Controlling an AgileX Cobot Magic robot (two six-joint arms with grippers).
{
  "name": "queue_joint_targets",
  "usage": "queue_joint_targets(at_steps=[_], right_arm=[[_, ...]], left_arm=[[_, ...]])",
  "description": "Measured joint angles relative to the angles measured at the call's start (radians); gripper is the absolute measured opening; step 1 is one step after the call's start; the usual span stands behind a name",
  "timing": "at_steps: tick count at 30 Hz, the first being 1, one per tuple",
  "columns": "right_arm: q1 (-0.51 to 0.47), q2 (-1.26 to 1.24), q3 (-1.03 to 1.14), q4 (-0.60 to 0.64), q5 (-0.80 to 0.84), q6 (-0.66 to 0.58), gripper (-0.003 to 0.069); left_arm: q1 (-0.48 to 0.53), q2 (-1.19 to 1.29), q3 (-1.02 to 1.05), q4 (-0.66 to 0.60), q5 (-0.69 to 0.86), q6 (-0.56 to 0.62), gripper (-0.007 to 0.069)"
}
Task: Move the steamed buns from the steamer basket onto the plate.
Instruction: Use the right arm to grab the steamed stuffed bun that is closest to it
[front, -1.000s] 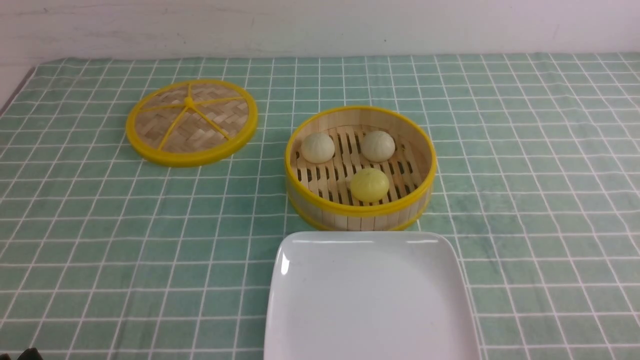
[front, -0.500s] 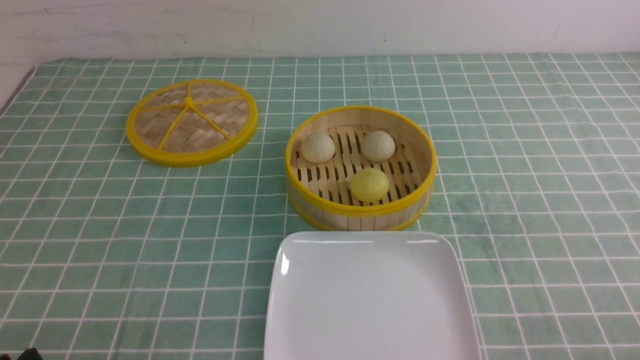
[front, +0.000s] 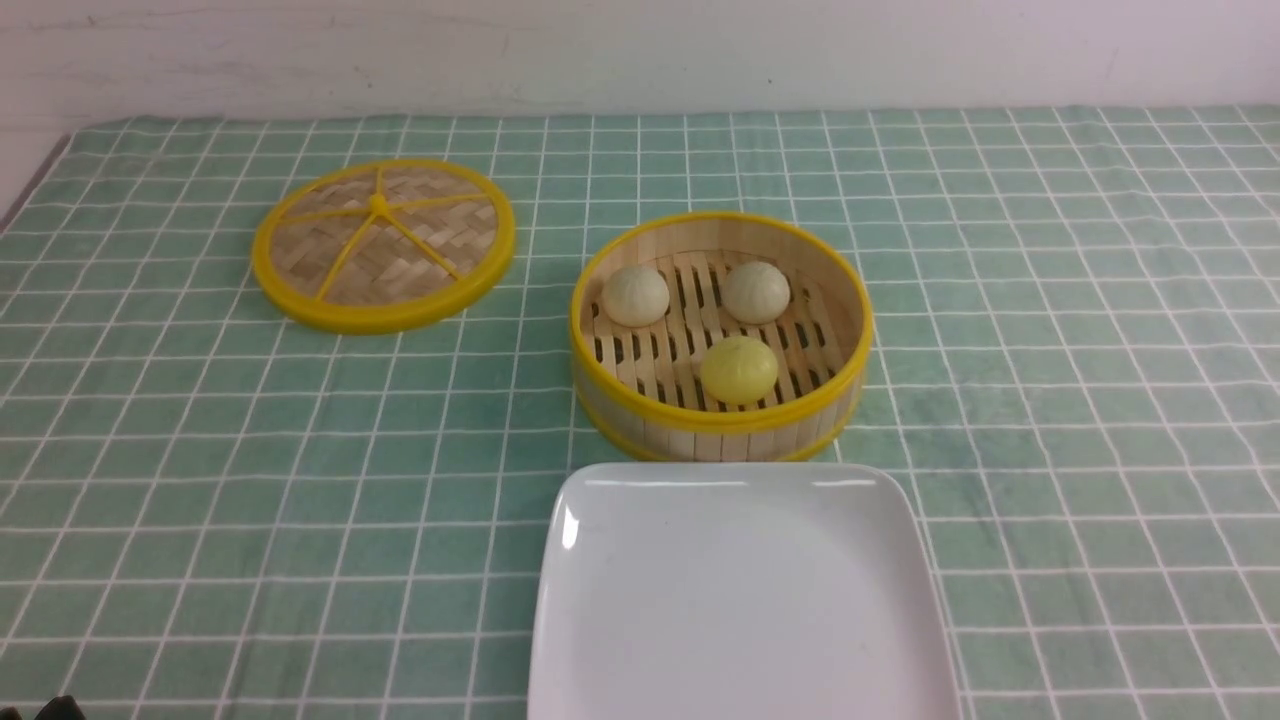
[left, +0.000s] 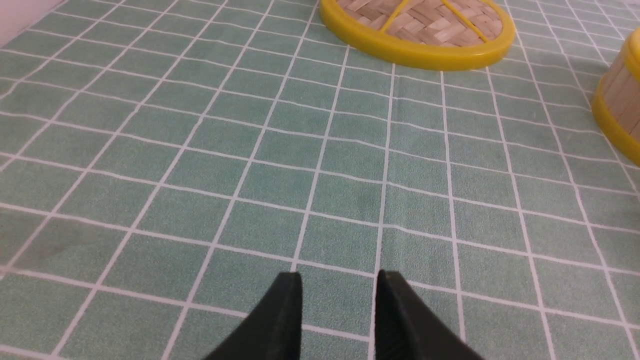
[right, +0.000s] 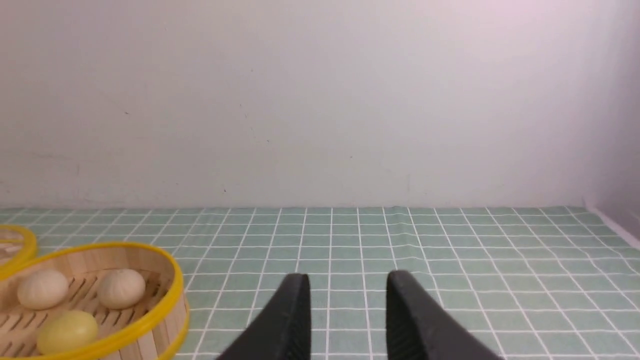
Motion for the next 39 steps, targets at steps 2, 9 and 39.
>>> queue_joint_targets(at_steps=[2,9,39], right_arm=[[0.0,0.0,0.0,0.028,0.015,0.006,0.024],[0.0,0.0,0.0,0.065,0.005,0.013,0.024],[0.0,0.0,0.0,0.098,0.117,0.021,0.024]], left_arm=[[0.0,0.0,0.0,0.0,0.0,0.0,0.024],[0.0,0.0,0.0,0.0,0.0,0.0,0.024],[0.0,0.0,0.0,0.0,-0.01,0.0,0.024]])
